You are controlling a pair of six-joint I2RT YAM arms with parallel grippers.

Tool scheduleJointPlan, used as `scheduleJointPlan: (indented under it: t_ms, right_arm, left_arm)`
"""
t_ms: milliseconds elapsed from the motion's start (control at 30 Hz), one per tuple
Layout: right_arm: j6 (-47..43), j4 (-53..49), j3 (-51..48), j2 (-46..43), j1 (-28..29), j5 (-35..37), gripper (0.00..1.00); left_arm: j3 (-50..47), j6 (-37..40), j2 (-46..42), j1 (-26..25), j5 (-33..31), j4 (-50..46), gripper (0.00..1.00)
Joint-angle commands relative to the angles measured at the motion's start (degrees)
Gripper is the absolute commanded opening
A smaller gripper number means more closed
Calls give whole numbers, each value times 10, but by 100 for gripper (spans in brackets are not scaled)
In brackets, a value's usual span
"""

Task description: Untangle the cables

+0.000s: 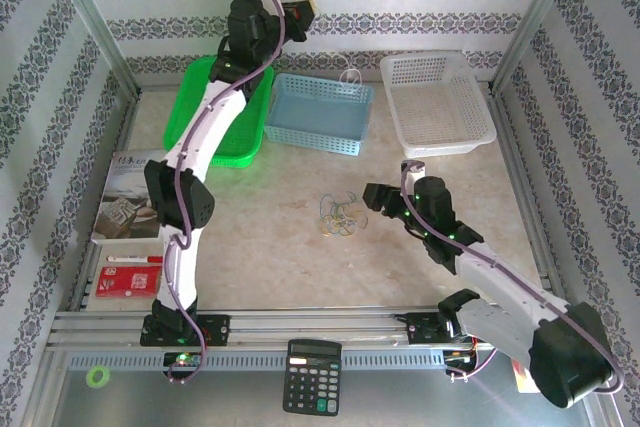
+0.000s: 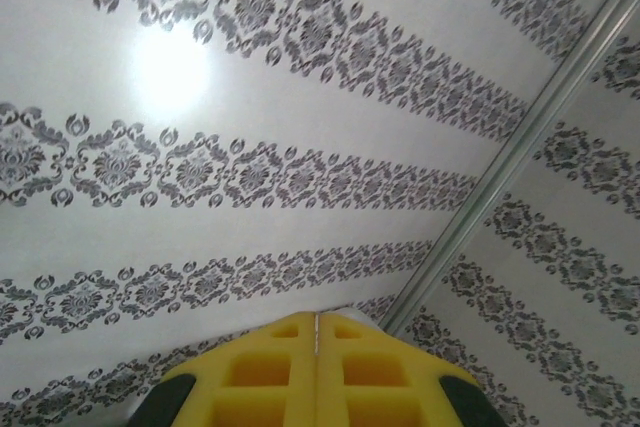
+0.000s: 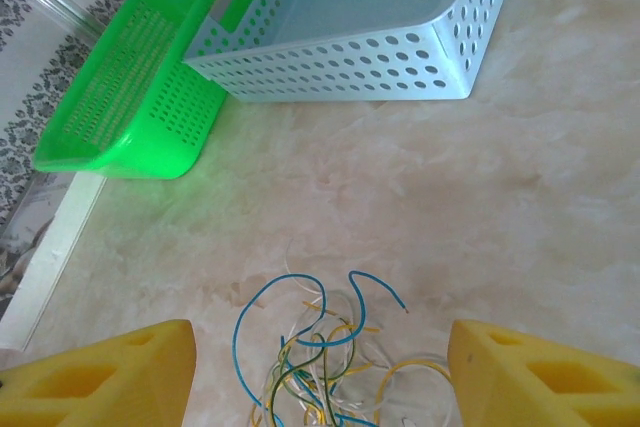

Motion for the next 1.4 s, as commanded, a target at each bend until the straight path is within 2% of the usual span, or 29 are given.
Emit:
scheduleJointPlan:
  t_ms: [0,100,300,533,633,667,733,800,867,1000,1033,1200,1367]
  right_arm:
    - [-13,-42,-7,-26,-14,-15,68]
    - [-13,-49,-11,-39,-27,-22,68]
    - [-13,-49,-8,-35,-41,-41,68]
    - [-13,-53,-4,-38,-45,-48,68]
    - [-11,-55,-2,-38,-45,-50,68]
    - [-10,-56,-1,-39,-45,-52,68]
    - [-10,-60,2,-39,-45,-54,67]
    - [-11,-65,6,-39,-46,-54,68]
    - [-11,-70,9,-40,-46,-53,68]
    - [-15,-81,17,-39,-46,-49,67]
    - [-15,-83,18,-38,-46,-48,67]
    - [-14,-86,23,-21,-46,-50,67]
    - [-11,-80,18,-8,-43,-53,67]
  left_arm:
    - [46,-7,38,-1,-10,25,0]
    - [48,-4,56,-4,-12,12,0]
    - [-8,24,69,-5,-33,2,0]
    - [-10,45,97,-6,-37,-50,0]
    - [-11,51,107,-6,-39,-77,9]
    - [-11,56,109,-8,-39,-89,15]
    - [-12,63,110,-9,-42,-109,32]
    - [-12,68,106,-10,-38,-127,56]
    - [-10,74,97,-12,-35,-143,72]
    - [-4,82,72,-14,-16,-170,96]
    - [0,82,65,-16,-11,-178,100]
    - [-17,91,15,-25,8,-219,100]
    - [-136,81,-79,-36,14,-208,100]
